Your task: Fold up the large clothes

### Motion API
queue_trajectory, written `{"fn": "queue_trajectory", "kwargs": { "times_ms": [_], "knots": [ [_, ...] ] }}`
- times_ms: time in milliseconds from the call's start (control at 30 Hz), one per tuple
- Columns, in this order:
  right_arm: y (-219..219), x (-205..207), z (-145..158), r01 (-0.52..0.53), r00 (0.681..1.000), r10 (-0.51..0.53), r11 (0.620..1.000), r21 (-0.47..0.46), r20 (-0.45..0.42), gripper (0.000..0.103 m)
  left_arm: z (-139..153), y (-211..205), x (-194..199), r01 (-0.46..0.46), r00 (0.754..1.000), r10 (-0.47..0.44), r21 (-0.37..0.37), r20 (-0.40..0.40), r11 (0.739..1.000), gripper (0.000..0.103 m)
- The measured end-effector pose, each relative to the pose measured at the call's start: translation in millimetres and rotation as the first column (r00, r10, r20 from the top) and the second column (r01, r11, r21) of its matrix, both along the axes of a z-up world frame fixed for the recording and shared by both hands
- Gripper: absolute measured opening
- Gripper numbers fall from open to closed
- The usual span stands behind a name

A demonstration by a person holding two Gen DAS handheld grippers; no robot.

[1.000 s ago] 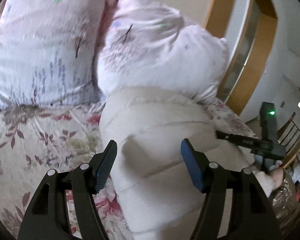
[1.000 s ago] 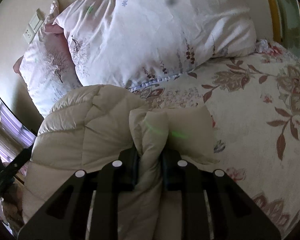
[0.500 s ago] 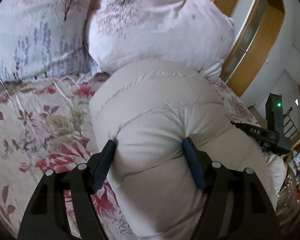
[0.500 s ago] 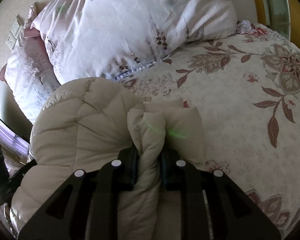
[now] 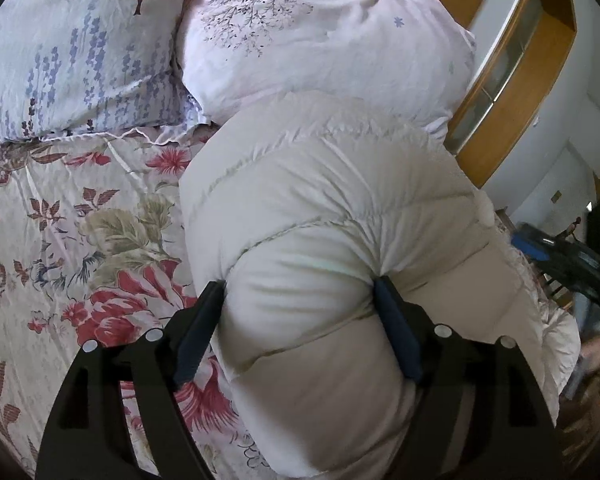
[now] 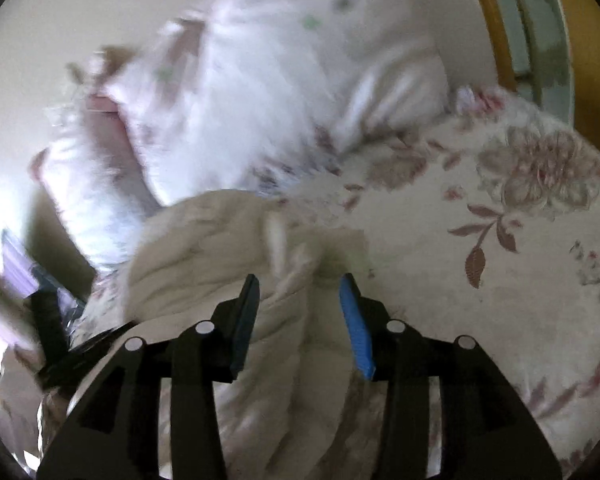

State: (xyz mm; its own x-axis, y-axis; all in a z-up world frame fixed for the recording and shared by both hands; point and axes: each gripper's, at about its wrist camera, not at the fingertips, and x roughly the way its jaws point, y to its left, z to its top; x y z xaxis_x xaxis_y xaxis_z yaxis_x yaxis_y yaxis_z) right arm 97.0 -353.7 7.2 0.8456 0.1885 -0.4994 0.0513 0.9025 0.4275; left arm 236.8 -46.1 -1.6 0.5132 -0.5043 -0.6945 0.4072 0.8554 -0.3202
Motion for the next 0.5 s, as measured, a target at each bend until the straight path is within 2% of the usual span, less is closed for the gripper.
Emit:
{"fn": "queue_trajectory", "kwargs": {
  "times_ms": [100, 167, 233, 300, 400, 500],
  "knots": [
    [31.0, -26.2, 8.2, -0.099, 0.993, 0.102, 0.993, -0.059, 0.052, 0.043, 0.4, -0.6, -0.9, -0.005, 1.0, 0.005, 0.0, 0.0, 1.0, 0.079],
    [51.7, -34.7, 4.7, -0.163, 0.985, 0.168, 0.982, -0.098, 0.047, 0.043, 0.6, -0.8, -1.2, -0.007, 1.0, 0.007, 0.003, 0.001, 1.0, 0.079],
    [65.6, -33.5, -7.5, -0.181, 0.983, 0.181, 0.972, -0.149, -0.014, 0.041, 0.5, -0.7, -1.5, -0.009, 1.0, 0.009, 0.003, 0.001, 1.0, 0.079],
    [72.1, -26.9, -30.7, -0.161, 0.984, 0.139, 0.964, -0.213, -0.111, 0.038, 0.2, -0.4, -1.6, -0.008, 1.0, 0.008, -0.001, 0.0, 1.0, 0.079],
    [64.3, -24.9, -54.9, -0.144, 0.983, 0.124, 0.978, -0.149, -0.138, 0.038, -0.4, -3.2, -3.0, -0.001, 1.0, 0.001, 0.004, 0.006, 1.0, 0.081],
    [61.4, -24.1, -65.3, -0.127, 0.985, 0.109, 0.982, -0.136, -0.134, 0.038, -1.5, -6.3, -4.0, 0.001, 1.0, -0.002, 0.015, 0.02, 1.0, 0.082]
  ]
}}
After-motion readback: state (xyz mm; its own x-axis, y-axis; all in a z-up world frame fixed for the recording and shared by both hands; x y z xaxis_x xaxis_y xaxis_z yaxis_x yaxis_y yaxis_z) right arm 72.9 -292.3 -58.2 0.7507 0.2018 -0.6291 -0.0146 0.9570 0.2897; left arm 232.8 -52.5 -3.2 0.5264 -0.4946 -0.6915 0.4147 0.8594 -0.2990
